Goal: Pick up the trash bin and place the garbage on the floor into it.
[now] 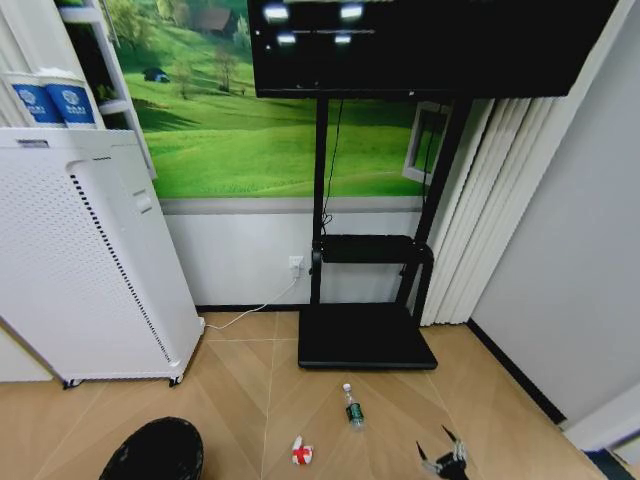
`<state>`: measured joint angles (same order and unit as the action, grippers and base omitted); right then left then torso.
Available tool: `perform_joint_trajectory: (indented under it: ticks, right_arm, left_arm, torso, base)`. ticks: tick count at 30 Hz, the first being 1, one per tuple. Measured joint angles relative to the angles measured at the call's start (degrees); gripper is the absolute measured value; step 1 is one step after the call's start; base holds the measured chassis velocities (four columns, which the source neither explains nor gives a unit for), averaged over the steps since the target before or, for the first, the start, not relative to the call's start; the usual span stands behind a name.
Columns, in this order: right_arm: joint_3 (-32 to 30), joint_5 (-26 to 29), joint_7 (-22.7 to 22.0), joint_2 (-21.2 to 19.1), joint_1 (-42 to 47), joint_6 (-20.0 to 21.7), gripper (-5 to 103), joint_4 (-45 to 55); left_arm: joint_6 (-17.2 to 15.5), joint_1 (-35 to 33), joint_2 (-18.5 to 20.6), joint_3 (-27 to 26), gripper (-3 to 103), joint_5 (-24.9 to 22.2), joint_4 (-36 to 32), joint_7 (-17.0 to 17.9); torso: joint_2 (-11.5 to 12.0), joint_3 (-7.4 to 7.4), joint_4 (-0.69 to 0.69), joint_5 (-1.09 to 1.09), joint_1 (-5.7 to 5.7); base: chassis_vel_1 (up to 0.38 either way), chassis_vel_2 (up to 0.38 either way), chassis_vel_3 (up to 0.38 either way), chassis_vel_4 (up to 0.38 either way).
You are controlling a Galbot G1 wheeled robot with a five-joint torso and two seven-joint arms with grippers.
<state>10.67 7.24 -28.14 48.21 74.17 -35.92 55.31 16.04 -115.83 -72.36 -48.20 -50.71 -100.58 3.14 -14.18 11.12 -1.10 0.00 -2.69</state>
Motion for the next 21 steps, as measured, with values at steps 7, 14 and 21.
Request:
perform_joint_trajectory:
  ticks: [7,14,21]
  right_arm:
    - [-1.45,-1.91,2.16,1.80,0.65,-2.38,100,-3.89]
    - [-2.64,-3.25,6.72,3.23,0.37,-5.53,100,-8.52]
    - [-3.86,-5.59,9.04,3.70,0.34,-7.81,100,-10.99]
  left_arm:
    - [0.48,-0.47,0.16,-0.55,6,-0.55,0.19,-0.68]
    - [0.94,-0.96,-0.49,-0.73,6,-0.48,0.76,-1.41]
    - [0.95,-1.02,-0.77,-0.89,6,-0.32,0.80,-1.49]
  torso:
    - [0.00,0.00,-0.01,0.01,0.00]
    - [0.00,0.00,-0.01,0.01,0.00]
    - [0.00,0.00,0.00,0.00,0.00]
  base:
    - [0.000,0.000,0.000,0.000]
    - [0.000,0.000,0.000,0.000]
    - [0.000,0.000,0.000,0.000]
